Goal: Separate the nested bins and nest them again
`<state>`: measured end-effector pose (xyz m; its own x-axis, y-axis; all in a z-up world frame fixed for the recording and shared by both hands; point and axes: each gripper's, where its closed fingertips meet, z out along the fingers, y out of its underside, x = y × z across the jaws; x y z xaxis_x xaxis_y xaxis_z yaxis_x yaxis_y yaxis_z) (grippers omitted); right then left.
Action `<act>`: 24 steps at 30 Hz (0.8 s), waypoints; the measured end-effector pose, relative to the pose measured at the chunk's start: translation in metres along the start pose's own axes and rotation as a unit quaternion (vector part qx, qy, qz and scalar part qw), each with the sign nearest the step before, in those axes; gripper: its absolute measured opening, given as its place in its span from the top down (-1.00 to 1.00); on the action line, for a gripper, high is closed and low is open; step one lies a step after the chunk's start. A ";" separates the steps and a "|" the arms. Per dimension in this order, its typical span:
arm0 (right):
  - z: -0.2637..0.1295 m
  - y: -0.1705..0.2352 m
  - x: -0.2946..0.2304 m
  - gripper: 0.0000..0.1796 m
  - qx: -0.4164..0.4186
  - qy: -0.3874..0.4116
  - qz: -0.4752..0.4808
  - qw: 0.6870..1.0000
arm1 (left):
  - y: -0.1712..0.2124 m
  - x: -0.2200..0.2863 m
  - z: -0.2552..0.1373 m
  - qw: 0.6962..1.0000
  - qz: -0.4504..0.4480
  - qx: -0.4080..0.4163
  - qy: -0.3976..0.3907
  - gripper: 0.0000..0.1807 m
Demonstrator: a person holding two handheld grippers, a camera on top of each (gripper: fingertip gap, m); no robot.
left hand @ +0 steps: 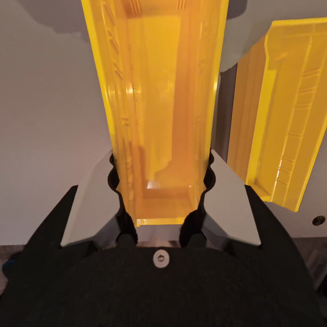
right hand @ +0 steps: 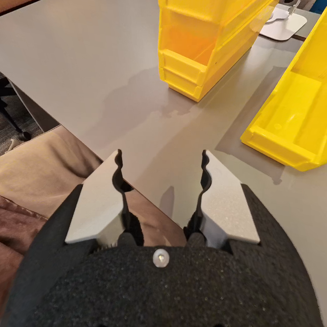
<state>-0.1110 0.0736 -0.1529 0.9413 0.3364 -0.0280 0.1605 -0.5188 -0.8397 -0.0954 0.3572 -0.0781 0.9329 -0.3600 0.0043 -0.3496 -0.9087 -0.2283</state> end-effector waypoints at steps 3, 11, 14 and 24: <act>0.002 0.002 -0.002 0.00 -0.006 -0.004 -0.003 1.000 | -0.002 0.002 0.012 1.000 -0.010 0.014 -0.002 -0.09; 0.007 0.008 -0.009 0.00 -0.025 -0.007 -0.023 0.999 | -0.002 0.006 0.038 0.999 -0.014 0.037 -0.005 -0.18; 0.008 0.009 -0.011 0.00 -0.030 -0.007 -0.028 0.999 | 0.000 0.007 0.043 0.999 -0.015 0.037 -0.001 -0.35; 0.008 0.012 -0.007 -0.03 -0.043 -0.001 -0.011 0.999 | 0.011 0.036 0.033 0.994 0.030 0.069 0.074 -0.68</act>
<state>-0.1179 0.0710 -0.1670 0.9369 0.3494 -0.0115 0.2056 -0.5773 -0.7902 -0.0627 0.3415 -0.1130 0.8846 -0.4486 0.1275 -0.3791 -0.8508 -0.3640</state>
